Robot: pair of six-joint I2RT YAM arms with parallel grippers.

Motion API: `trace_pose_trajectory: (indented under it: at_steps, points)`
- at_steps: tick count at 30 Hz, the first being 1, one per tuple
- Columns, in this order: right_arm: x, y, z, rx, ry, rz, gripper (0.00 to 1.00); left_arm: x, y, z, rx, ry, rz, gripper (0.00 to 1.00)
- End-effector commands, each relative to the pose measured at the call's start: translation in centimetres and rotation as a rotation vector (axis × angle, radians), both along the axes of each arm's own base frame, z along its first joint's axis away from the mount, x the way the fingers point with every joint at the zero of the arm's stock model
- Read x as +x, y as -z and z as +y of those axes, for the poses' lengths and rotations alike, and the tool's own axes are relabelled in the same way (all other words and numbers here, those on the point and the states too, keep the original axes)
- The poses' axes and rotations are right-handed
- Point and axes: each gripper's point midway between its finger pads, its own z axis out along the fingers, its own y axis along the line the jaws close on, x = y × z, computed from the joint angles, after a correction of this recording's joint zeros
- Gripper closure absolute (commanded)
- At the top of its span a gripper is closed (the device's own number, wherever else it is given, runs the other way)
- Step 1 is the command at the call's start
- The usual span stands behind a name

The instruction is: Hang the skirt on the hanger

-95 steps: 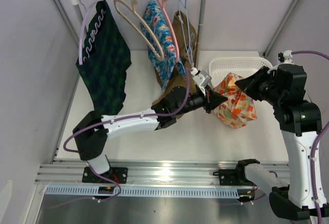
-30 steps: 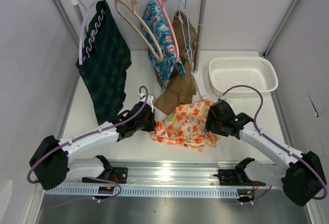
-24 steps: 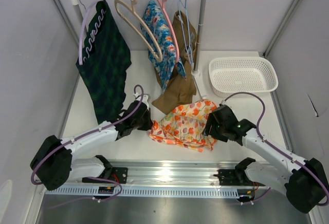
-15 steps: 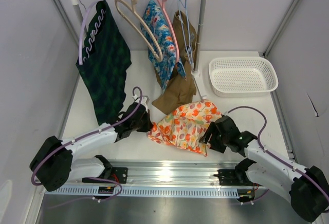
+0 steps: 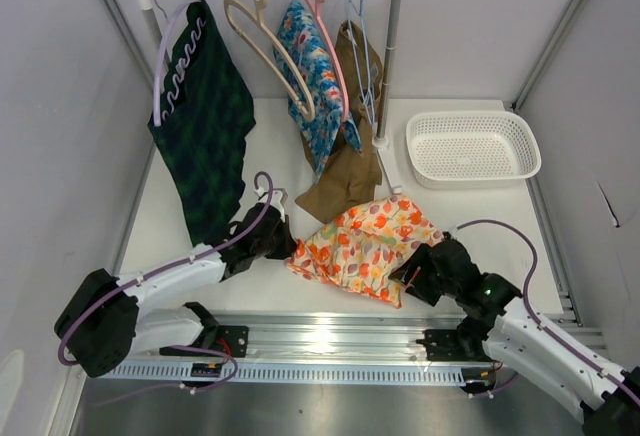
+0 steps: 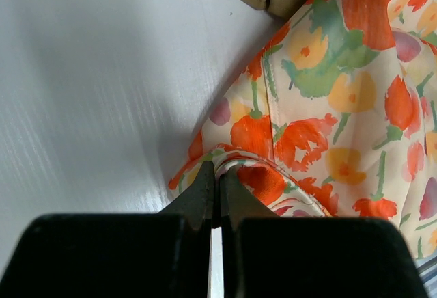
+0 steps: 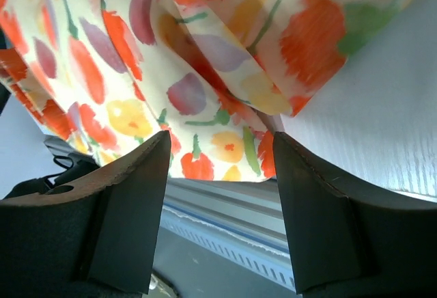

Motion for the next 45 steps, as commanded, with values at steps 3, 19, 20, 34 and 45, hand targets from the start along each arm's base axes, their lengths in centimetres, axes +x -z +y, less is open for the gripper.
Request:
trace_pose_trajectory:
  at_steps: [3,19,20,34,45]
  points:
    - [-0.6,-0.5,-0.8,-0.025,0.034,0.014,0.35,0.3,-0.8,-0.5,-0.049,-0.011,-0.016,1.0]
    - [-0.9,2.9,1.2,-0.031,0.009,0.028,0.66,0.2,-1.0,-0.5,-0.053,-0.007,-0.02,1.0]
    - [-0.5,2.1,1.4,-0.021,0.013,0.007,0.72,0.3,-1.5,-0.5,-0.058,-0.007,-0.028,1.0]
    - [10.3,-22.8,-2.3,-0.213,0.013,-0.446,1.0,4.4,-22.1,0.7,-0.043,-0.019,-0.436,1.0]
    - [18.1,-32.3,-4.7,-0.23,-0.055,-0.591,1.0,7.8,-35.5,2.9,0.008,-0.111,-0.699,1.0]
